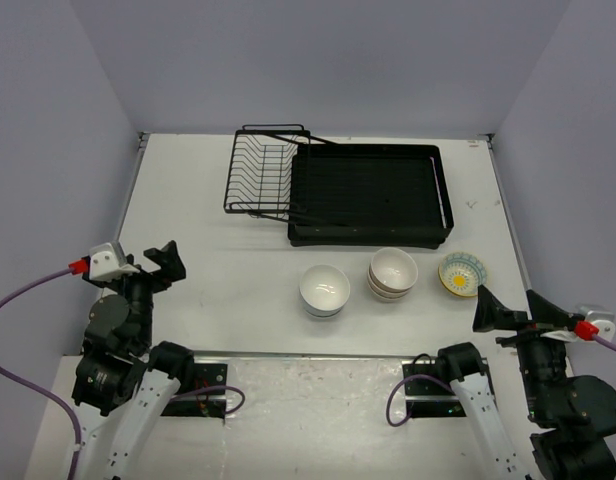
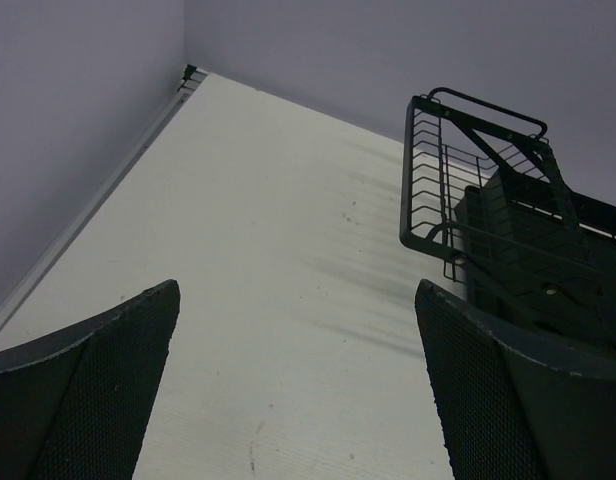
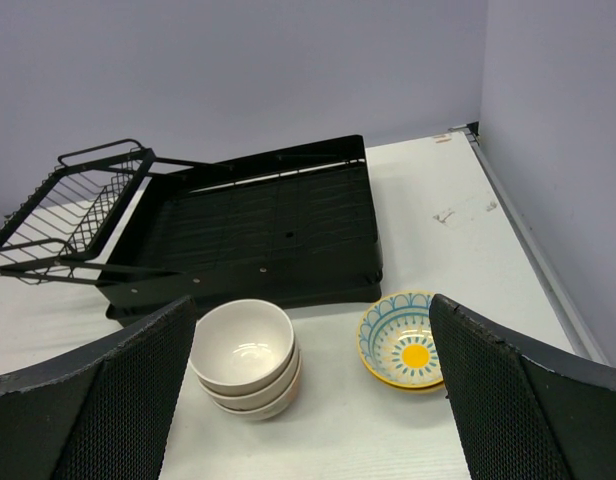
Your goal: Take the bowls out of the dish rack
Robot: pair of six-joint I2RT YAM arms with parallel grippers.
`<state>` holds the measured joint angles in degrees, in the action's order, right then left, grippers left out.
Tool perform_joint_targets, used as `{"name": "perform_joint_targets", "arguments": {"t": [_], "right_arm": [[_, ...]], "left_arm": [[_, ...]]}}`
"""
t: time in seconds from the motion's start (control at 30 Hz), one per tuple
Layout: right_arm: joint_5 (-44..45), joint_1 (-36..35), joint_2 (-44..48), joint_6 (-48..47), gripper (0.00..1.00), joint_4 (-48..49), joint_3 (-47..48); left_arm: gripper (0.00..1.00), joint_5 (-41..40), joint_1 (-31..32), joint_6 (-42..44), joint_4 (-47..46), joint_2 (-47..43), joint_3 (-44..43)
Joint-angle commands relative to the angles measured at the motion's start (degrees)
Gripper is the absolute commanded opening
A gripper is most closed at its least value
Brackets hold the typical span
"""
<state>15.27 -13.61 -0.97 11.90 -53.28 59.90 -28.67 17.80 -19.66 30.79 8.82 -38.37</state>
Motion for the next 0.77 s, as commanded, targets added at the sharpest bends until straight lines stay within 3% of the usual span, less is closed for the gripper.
{"name": "perform_joint_targets", "arguments": {"t": [0.0, 0.73], "right_arm": [[-0.77, -0.37, 0.45, -0.91, 0.99, -0.86, 0.83], [-0.68, -0.37, -0.17, -0.04, 0.99, -0.78, 0.13]], "left_arm": [[1.00, 1.33, 0.30, 1.91, -2.66, 0.50, 0.31], [1.00, 0.98, 0.30, 1.91, -2.92, 0.15, 0.49]]}}
